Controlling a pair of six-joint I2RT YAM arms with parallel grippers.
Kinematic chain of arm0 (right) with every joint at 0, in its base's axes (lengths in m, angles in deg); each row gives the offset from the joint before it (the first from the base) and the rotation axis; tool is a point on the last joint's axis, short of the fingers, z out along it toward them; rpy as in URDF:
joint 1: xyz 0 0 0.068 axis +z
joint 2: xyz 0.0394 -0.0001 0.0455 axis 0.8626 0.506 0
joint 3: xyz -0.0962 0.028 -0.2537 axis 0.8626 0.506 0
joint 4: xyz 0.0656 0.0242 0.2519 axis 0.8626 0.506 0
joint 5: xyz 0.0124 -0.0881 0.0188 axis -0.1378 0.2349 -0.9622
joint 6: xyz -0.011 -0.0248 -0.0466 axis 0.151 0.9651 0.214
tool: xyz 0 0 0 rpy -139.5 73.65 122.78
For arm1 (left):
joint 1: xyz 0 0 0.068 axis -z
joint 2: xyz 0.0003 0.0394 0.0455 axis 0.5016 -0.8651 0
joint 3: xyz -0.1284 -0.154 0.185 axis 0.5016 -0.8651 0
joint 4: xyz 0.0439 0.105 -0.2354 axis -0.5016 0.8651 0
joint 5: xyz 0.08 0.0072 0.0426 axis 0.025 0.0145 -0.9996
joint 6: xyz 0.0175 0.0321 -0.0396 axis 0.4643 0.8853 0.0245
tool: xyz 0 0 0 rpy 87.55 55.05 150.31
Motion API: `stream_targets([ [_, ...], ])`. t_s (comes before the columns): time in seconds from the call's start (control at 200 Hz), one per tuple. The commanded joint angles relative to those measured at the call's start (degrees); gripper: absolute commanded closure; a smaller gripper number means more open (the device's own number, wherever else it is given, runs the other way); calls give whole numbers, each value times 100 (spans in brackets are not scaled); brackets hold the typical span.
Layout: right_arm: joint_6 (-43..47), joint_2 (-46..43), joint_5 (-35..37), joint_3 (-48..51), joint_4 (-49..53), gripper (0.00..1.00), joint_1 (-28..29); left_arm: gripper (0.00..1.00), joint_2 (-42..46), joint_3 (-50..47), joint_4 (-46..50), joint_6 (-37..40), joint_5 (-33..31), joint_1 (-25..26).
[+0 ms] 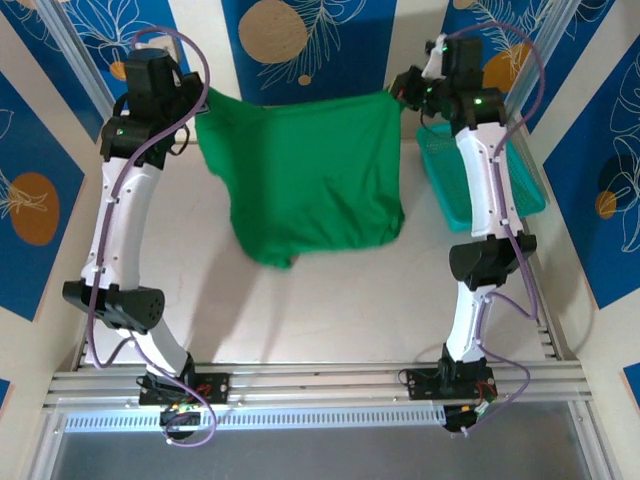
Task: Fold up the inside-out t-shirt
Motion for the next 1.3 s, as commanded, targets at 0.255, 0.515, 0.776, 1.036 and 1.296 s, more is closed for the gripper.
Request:
stream_targets([
  [0.255, -214, -3247, 566, 2793, -368, 100, 184, 100, 2545, -1576, -1110, 631, -192, -28],
  [0.515, -363, -4799, 970, 3543, -68, 100, 520, 100, 3390, -1503, -790, 685, 241, -27],
  [0.776, -427, -3930, 701, 3212, 103, 100, 602, 100, 2522, -779, -290, 788, -211, -26],
  [1.036, -429, -2019, 719, 3906, -844, 100, 516, 100, 715, -1485, -597, 785, -263, -172],
  [1.296, -570, 1178, 481, 2352, -865, 64, 92, 8, -2498, 118, -185, 463, 480, -436],
])
